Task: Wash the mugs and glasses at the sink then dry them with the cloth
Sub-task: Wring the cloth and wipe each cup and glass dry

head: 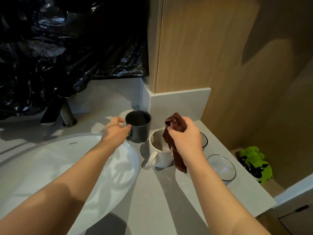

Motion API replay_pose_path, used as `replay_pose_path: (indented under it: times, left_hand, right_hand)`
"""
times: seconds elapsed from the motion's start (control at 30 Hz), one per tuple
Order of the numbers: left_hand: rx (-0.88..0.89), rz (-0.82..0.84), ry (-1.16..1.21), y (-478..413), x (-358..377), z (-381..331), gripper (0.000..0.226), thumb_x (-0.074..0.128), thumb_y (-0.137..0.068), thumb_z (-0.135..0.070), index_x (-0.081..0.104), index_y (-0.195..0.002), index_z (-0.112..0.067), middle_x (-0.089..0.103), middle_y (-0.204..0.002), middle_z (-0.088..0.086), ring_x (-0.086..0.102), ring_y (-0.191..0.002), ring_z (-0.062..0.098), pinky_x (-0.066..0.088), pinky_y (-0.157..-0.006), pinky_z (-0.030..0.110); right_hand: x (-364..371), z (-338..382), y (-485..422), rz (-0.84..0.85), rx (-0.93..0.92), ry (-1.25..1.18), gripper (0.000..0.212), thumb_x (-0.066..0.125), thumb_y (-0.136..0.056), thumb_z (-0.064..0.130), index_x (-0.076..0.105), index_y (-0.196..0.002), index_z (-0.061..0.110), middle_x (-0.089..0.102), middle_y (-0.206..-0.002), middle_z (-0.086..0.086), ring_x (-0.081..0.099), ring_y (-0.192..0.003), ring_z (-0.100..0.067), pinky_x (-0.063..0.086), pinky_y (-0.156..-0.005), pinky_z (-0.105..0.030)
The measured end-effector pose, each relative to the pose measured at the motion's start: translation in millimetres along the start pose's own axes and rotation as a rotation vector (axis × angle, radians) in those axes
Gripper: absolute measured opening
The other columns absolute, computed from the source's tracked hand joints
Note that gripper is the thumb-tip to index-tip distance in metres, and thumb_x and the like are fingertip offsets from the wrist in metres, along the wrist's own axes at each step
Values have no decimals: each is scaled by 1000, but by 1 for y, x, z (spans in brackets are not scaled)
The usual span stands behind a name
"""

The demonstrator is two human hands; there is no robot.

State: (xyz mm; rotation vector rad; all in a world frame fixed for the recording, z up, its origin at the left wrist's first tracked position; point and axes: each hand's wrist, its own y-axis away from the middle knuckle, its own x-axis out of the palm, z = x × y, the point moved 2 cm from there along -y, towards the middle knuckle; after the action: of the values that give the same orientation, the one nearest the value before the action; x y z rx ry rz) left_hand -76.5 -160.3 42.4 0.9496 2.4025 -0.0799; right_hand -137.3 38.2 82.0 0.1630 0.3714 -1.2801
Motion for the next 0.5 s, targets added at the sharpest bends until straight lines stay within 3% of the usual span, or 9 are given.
replay_pose_path:
  times: [0.1,0.2,0.3,0.4,0.5]
  left_hand:
    - [-98,89,21,-10,7,1,16,49,-98,-30,42,-109,-20,57,-99,9,57,-88,24,47,-65,32]
    - [-133,185,60,-12,8,5,20,39,-101,-34,46,-98,-16,56,-91,6,55,-77,17,46,-61,28]
    - [-141,288,220,-13,10,14,26,37,-102,-35,50,-89,-16,57,-89,7,58,-87,22,54,-77,34]
    - [-162,333,391,-11,11,17,25,41,-101,-29,52,-87,-12,56,-83,10,61,-89,27,49,-98,44]
    - [-164,310,483,-6,8,16,30,40,-102,-26,49,-80,-9,52,-75,11,62,-83,28,49,-98,46]
  right_hand:
    - [10,1,-7,28,10,19,34,62,-90,27,55,-123,27,56,-101,8,55,-100,-18,51,-88,-35]
    - [17,-2,-10,43,11,48,35,61,-91,27,53,-125,25,53,-101,10,52,-96,-14,48,-83,-29]
    - [21,-4,-13,48,20,59,32,61,-91,27,54,-122,26,52,-98,11,51,-93,-12,44,-78,-26]
    - [23,-4,-13,46,16,68,31,62,-90,27,55,-121,26,51,-95,12,50,-92,-11,43,-77,-25]
    - [22,-2,-11,46,7,62,32,62,-90,25,54,-121,25,51,-98,11,51,-95,-13,44,-78,-25]
